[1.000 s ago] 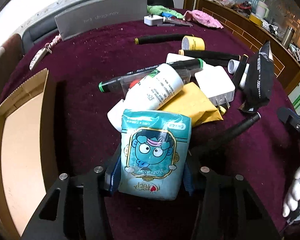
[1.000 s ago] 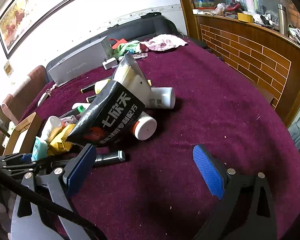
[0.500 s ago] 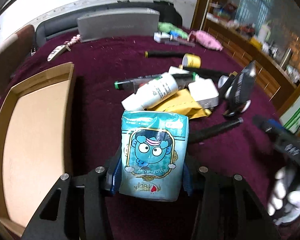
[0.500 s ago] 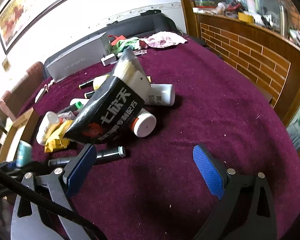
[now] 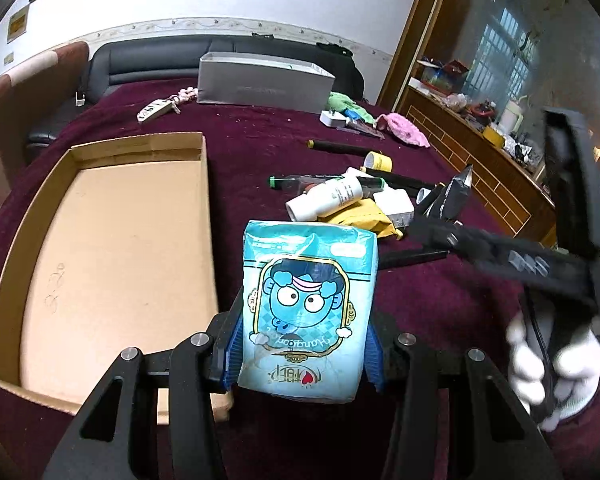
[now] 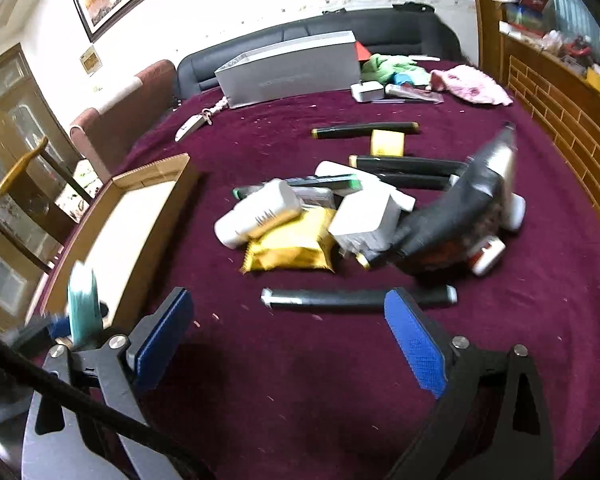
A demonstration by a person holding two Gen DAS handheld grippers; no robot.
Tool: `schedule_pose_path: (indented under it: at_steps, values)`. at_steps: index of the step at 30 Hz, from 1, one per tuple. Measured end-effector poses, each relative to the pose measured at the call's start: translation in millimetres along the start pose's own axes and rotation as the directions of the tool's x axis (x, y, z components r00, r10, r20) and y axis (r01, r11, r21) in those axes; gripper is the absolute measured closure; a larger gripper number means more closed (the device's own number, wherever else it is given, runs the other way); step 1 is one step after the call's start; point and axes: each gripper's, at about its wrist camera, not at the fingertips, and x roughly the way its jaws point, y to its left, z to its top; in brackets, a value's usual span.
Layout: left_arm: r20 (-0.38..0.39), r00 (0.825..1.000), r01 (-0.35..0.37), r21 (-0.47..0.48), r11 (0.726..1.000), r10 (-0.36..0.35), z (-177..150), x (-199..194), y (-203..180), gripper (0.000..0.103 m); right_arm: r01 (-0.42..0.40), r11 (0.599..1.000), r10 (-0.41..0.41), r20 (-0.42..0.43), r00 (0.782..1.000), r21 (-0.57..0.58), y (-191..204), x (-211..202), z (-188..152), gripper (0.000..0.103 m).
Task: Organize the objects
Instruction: 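Carry the tissue pack toward the tray while the right gripper grasps a black marker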
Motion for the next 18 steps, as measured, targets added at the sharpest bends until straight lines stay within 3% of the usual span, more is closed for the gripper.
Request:
schedule_pose_path:
  at_steps: [2,4,6,8,12,14,17,18]
  values:
    - [0.01,1.0,0.012,0.01,1.0,-0.012,-2.8,-4.7,3.2,0.06,0.082,0.996,-0.082,-0.012,0.997,-0.022,2.2,8.0,4.9,0.009]
    - [0.018,0.999,0.026,0.024,0.999,-0.027,-5.9,-8.7,5.3,0.06,0.122,0.988,-0.128,-0.059,0.99,-0.094,3.9,20.1,5.5,0.017]
    - [0.024,0.999,0.036,0.034,0.999,-0.037,-7.5,-11.7,7.0,0.06,0.154,0.955,-0.188,-0.116,0.975,-0.255,7.7,36.7,-0.2,0.021]
    - [0.025,0.999,0.043,0.029,0.999,-0.044,-8.5,-12.3,10.2,0.06,0.208,0.89,-0.272,-0.106,0.956,-0.407,13.5,49.4,-7.2,0.021]
    - [0.024,0.999,0.041,-0.003,0.999,-0.041,-10.5,-13.7,18.4,0.06,0.196,0.827,-0.301,-0.12,0.946,-0.527,18.5,68.7,-11.5,0.022]
    - [0.026,0.999,0.033,-0.01,0.999,-0.033,-11.6,-15.3,20.9,0.06,0.17,0.84,-0.281,-0.144,0.949,-0.516,16.5,75.3,-7.4,0.023]
    - [0.028,0.999,0.025,-0.023,0.999,-0.024,-11.3,-16.1,26.2,0.06,0.056,0.908,-0.179,-0.262,0.948,-0.415,11.0,76.5,-2.2,0.067]
    - [0.027,0.999,0.024,-0.027,0.999,-0.023,-11.0,-15.5,27.4,0.06,0.046,0.911,-0.172,-0.277,0.946,-0.409,12.3,75.7,-4.2,0.076]
